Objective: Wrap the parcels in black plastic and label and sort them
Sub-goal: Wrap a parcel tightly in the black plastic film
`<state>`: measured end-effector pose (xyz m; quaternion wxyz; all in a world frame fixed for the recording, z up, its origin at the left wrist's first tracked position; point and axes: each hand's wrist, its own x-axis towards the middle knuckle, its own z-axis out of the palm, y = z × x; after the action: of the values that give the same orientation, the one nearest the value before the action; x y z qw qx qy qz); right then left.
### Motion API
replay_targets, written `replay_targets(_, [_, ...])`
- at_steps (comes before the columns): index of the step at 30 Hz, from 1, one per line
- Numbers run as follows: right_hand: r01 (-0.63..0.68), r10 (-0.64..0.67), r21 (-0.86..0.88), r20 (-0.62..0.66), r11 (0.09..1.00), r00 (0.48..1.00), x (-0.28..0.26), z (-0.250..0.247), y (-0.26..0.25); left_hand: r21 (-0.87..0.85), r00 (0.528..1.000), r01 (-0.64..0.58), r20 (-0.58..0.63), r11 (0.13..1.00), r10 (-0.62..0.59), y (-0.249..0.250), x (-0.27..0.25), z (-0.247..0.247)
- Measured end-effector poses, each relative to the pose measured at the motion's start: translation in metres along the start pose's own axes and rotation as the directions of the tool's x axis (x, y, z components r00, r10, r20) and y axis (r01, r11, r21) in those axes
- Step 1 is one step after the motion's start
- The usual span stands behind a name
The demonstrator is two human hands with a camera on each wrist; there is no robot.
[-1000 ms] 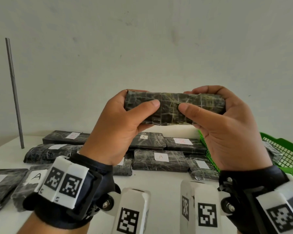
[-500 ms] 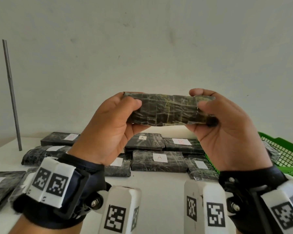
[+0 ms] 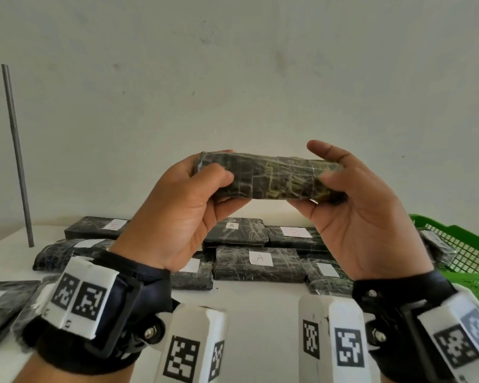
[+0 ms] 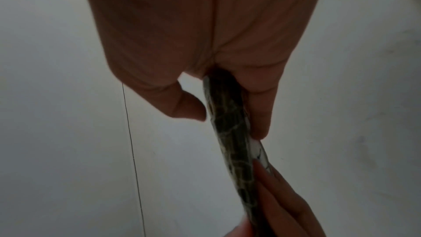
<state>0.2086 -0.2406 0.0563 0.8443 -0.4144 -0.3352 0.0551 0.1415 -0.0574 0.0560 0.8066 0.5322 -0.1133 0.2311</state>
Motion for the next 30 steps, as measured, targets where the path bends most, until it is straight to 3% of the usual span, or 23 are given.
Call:
replay_targets(5, [0.077,-0.072,-0.236,0.030,0.969,0.997,0.000,-0.003,0.003,-0.099,0.998,0.064,-0.007,0.993,-0.064,0.002,0.001,-0.005])
replay_targets(8, [0.077,-0.093,-0.322,-0.034,0.943,0.995,0.001,-0.004,0.004,0.021,0.999,0.045,-0.018,0.999,-0.044,-0.005,0.005,-0.008])
replay_targets(11, [0.011,-0.044,-0.328,-0.092,0.945,0.995,0.001,-0.008,0.000,0.084,0.999,-0.011,-0.029,0.996,0.013,-0.009,0.006,-0.008])
replay_targets(15, [0.041,-0.085,-0.311,-0.129,0.950,0.988,0.005,-0.012,0.001,0.174,0.994,-0.104,-0.020,0.979,0.109,-0.014,0.006,-0.007])
replay_targets(22, [0.103,-0.117,-0.480,0.002,0.871,0.993,0.000,-0.010,0.001,0.127,0.998,-0.065,0.007,0.990,0.065,-0.010,0.006,-0.008])
replay_targets(30, [0.108,-0.161,-0.571,-0.043,0.814,0.986,0.000,-0.003,0.005,0.257,0.993,-0.107,-0.017,0.960,0.116,-0.017,0.004,-0.004])
